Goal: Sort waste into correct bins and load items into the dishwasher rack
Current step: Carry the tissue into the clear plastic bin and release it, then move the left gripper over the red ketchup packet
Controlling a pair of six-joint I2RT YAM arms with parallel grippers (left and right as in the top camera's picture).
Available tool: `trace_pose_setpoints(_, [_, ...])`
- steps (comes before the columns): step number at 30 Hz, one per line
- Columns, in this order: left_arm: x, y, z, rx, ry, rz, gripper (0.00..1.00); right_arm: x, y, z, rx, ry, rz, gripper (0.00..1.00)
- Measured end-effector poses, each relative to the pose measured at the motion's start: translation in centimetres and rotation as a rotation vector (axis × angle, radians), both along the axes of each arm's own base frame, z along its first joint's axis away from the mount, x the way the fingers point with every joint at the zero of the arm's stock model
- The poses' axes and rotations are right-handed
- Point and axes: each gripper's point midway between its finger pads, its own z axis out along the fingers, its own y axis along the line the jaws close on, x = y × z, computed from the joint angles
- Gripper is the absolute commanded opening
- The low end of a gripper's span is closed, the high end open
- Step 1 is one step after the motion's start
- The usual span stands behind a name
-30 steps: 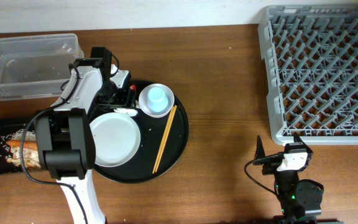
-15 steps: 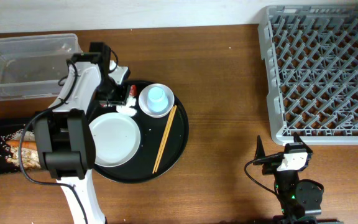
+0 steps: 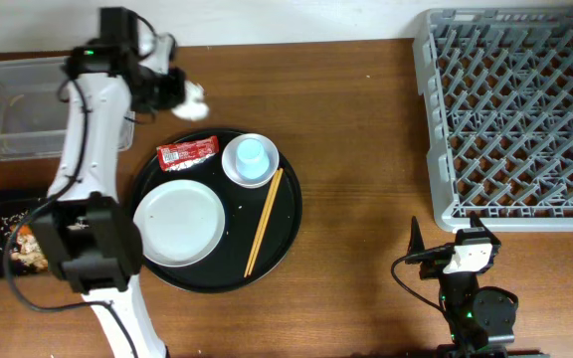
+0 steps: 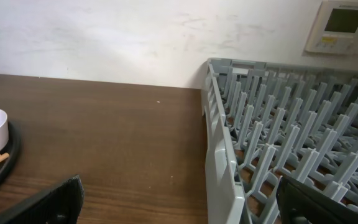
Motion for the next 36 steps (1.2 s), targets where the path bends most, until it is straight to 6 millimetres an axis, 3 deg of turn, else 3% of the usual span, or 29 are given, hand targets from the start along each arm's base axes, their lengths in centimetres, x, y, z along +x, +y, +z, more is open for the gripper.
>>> trace_pose_setpoints(2, [1.5, 4.0, 0.7, 0.021, -0.048, 0.141, 0.00, 0.0, 0.0, 0.0, 0.001, 0.000, 0.000, 0.98])
trace_pose_setpoints(6, [2.2, 12.1, 1.2, 0.097, -0.094, 0.388, 0.00, 0.0, 0.0, 0.0, 0.000, 0.000, 0.000, 0.98])
trace_pose_setpoints(7, [2.1, 13.5, 1.3, 0.113, -0.100, 0.430, 0.06, 0.0, 0.0, 0.0, 0.001, 0.000, 0.000, 0.98])
trace_pose_setpoints(9, [1.9, 15.9, 1.5, 0.142, -0.111, 0.497, 0.31, 0.0, 0.0, 0.0, 0.000, 0.000, 0.000, 0.98])
trace_pose_setpoints(10, [1.8, 16.6, 1.6, 0.150, -0.112, 0.514, 0.59, 0.0, 0.0, 0.0, 0.000, 0.000, 0.000, 0.98])
trace_pose_setpoints(11, [1.6, 17.5, 1.6, 0.158, -0.114, 0.543, 0.99, 0.0, 0.0, 0.0, 0.000, 0.000, 0.000, 0.98])
trace_pose_setpoints(14, [1.3, 18.9, 1.6, 0.173, -0.111, 0.581, 0.99, 0.0, 0.0, 0.0, 0.000, 0.000, 0.000, 0.98])
trace_pose_setpoints(20, [1.1, 18.9, 1.5, 0.171, -0.103, 0.584, 0.99, 0.0, 0.0, 0.0, 0.000, 0.000, 0.000, 0.98])
trace_pose_setpoints(22, [0.7, 17.8, 1.1, 0.124, -0.071, 0.554, 0.99, 0.0, 0.0, 0.0, 0.000, 0.000, 0.000, 0.98])
trace_pose_setpoints(28, [-2.5, 12.0, -0.7, -0.092, 0.122, 0.418, 0.99, 0.0, 0.0, 0.0, 0.000, 0.000, 0.000, 0.98])
trace_pose_setpoints(32, [-3.5, 8.2, -1.3, -0.076, 0.170, 0.267, 0.99, 0.0, 0.0, 0.0, 0.000, 0.000, 0.000, 0.98])
trace_pose_setpoints(36, [-4.5, 4.5, -3.7, -0.014, 0.233, 0.159, 0.99, 0.0, 0.0, 0.0, 0.000, 0.000, 0.000, 0.98])
